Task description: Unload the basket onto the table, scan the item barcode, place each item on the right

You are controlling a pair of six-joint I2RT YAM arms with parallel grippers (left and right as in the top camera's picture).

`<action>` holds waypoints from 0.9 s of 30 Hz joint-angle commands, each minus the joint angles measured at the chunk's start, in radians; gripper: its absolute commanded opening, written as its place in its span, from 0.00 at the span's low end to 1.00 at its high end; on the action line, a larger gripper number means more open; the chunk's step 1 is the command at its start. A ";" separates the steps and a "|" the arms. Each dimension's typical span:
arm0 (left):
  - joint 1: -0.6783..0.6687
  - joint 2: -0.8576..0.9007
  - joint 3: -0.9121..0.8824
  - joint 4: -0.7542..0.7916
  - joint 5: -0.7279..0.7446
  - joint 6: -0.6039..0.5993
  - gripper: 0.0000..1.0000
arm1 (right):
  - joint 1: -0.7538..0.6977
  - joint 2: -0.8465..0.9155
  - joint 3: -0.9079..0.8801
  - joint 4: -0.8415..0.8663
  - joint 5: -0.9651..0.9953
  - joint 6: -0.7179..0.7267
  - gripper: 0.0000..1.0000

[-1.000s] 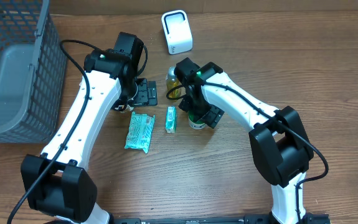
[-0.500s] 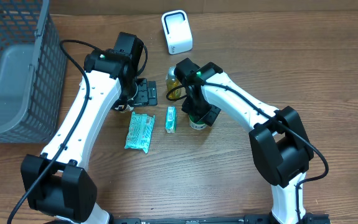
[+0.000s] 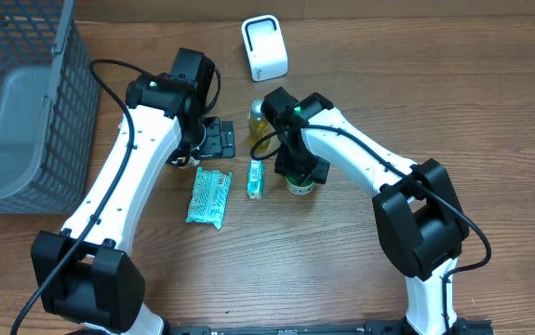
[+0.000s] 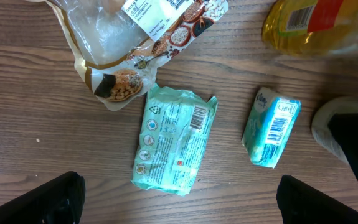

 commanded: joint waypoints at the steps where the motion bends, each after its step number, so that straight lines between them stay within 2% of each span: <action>1: 0.005 -0.004 0.003 0.000 0.005 -0.007 0.99 | 0.002 0.000 -0.004 -0.012 0.013 -0.222 0.56; 6: 0.005 -0.004 0.003 0.000 0.005 -0.006 1.00 | 0.002 0.000 -0.004 -0.016 0.013 -0.346 0.56; 9: 0.005 -0.004 0.003 0.000 0.005 -0.006 1.00 | 0.002 0.000 -0.004 -0.026 0.013 -0.347 0.68; 15: 0.005 -0.004 0.003 0.000 0.005 -0.007 1.00 | 0.002 0.000 -0.004 -0.028 0.013 -0.347 0.71; 18: 0.005 -0.004 0.003 0.000 0.005 -0.006 1.00 | 0.002 0.000 -0.004 -0.028 0.012 -0.347 0.76; 19: 0.005 -0.004 0.003 0.000 0.005 -0.007 1.00 | 0.002 0.000 -0.004 -0.032 0.012 -0.346 0.79; 20: 0.005 -0.004 0.003 0.000 0.005 -0.007 1.00 | 0.002 0.000 -0.004 -0.033 0.012 -0.346 0.86; 21: 0.005 -0.004 0.003 0.000 0.005 -0.007 1.00 | 0.002 0.000 -0.004 -0.034 0.011 -0.342 0.99; 25: 0.005 -0.004 0.003 0.000 0.005 -0.007 1.00 | 0.002 0.000 -0.004 -0.042 -0.039 -0.333 1.00; 27: 0.005 -0.004 0.003 0.000 0.005 -0.006 1.00 | 0.002 0.000 -0.004 -0.048 -0.063 -0.269 1.00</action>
